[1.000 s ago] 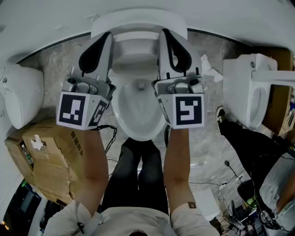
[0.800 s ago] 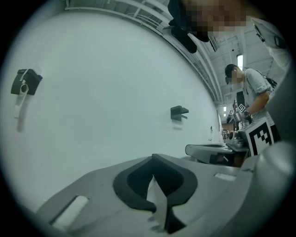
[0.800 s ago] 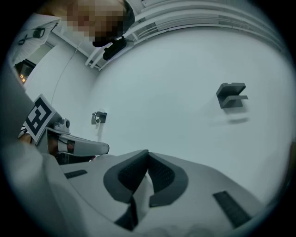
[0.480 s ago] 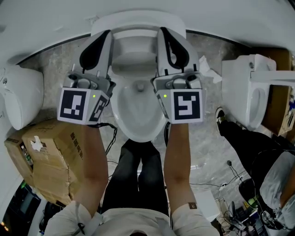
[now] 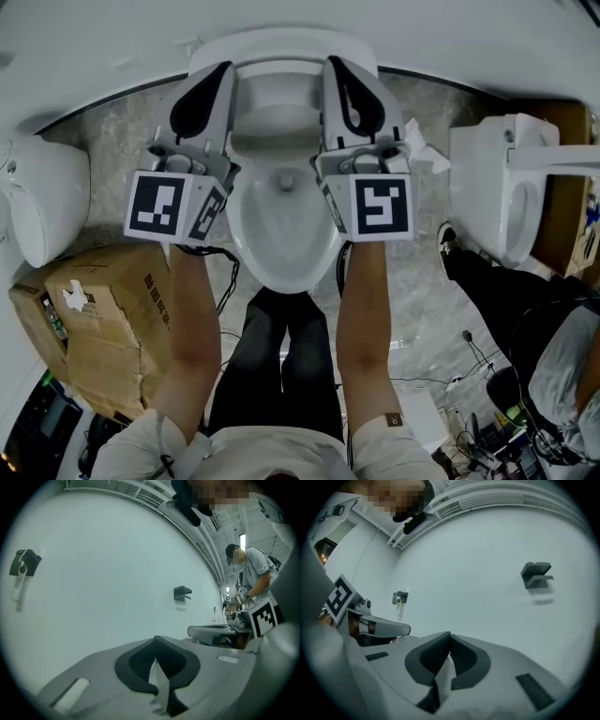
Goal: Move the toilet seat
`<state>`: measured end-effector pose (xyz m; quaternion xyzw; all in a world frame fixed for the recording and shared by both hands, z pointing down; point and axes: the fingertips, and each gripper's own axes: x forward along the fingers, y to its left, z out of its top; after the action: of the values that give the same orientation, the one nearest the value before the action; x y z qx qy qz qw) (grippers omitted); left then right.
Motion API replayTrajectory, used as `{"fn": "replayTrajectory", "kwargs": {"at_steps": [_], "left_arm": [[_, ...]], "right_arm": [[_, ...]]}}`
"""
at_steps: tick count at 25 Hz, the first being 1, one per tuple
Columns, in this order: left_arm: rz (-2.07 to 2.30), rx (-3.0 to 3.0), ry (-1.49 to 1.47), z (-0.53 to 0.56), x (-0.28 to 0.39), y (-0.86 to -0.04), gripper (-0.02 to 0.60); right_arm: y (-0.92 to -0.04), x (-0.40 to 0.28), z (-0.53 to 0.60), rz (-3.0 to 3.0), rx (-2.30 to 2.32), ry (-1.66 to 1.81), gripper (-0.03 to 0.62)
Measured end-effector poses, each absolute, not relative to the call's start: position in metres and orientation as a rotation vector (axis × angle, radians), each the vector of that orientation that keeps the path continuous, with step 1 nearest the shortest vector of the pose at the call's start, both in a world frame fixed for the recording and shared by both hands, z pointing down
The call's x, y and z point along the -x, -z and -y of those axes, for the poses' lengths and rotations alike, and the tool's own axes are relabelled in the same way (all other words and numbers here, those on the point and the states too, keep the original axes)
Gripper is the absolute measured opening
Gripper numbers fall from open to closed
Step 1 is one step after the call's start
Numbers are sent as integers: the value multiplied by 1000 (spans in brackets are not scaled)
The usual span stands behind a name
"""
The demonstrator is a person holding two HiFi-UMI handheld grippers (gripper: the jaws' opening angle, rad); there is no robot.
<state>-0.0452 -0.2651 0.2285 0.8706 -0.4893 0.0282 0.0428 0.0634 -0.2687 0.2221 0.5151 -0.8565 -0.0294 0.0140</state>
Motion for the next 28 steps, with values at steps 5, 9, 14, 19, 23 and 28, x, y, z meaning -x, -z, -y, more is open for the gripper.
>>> {"fn": "replayTrajectory", "kwargs": {"at_steps": [5,9,14,19,23,28], "left_arm": [[1490,-2668,-92,266,46,-229,-8],[1486,-2673,-91,263,41,-229,-8],[1481,-2650,-85,268,42,-231,-8],[1481,-2623,-70,270,47,-231,-8],[1464,-2616,-75,266,46,-231,-6],[1427,-2658,-98,243,43,-212,-5]], "right_arm": [[-221,-64,271,2667,-1620,98,0],[-221,-68,269,2671,-1616,94,0],[-223,-68,273,2669,-1608,79,0],[-224,-65,276,2655,-1592,38,0],[-225,-56,266,2540,-1496,104,2],[-183,-49,245,2608,-1454,125,3]]}}
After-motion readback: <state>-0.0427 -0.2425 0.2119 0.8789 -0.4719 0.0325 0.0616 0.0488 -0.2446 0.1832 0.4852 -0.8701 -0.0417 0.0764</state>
